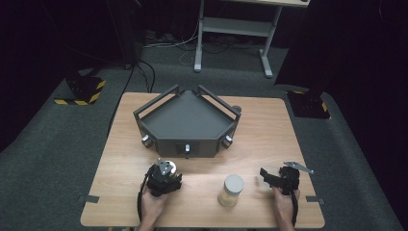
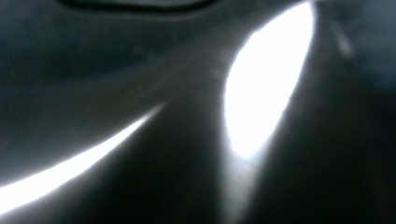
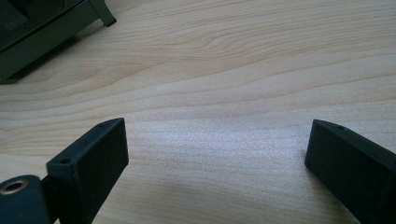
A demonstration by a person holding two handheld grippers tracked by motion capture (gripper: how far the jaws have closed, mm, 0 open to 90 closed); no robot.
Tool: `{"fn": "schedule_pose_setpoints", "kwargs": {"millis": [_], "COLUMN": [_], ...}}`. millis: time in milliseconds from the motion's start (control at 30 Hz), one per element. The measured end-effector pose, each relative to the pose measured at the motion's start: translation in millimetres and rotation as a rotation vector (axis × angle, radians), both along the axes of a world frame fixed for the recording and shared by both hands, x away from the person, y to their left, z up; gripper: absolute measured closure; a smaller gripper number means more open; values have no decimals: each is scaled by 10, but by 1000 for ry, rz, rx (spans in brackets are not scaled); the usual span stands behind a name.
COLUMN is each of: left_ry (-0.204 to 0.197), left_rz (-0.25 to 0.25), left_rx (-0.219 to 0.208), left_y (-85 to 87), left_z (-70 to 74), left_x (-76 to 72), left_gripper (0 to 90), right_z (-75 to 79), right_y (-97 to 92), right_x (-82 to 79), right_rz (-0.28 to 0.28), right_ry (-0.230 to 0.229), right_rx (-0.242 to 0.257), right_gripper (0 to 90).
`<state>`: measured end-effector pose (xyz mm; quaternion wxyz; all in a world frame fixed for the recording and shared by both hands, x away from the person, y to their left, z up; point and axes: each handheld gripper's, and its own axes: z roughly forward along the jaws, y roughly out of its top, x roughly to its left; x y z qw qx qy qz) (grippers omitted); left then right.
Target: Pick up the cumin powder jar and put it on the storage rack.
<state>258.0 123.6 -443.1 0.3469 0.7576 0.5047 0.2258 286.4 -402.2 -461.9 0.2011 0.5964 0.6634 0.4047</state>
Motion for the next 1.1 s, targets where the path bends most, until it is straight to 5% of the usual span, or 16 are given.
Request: {"fn": "schedule_pose_setpoints", "kwargs": {"millis": [433,767,800,833,867,1100], "left_ry": [11,13,-9,-14,10,-22], "left_rz": [-28,-70,-31,-35,-87,-149], "left_rx": [5,12,-51,-51,16,39], "left_y": [55,103,70,71,111,110], "left_z": [109,321,266,287,400,633], "left_x": [9,40,3,3,50,73], "left_gripper": [315,316,316,316,316,316], "right_z": [1,1,0,1,1,0], "right_y": [6,4,3,2,2,0], "right_x": [2,1,0,0,0,0], "right_rz": [3,2,1,0,0,1], "right_ry": [-1,-1,-1,0,0,0], "right_rx": [-6,-4,-3,-1,-1,0], "right_gripper": [53,53,53,54,54,54]}}
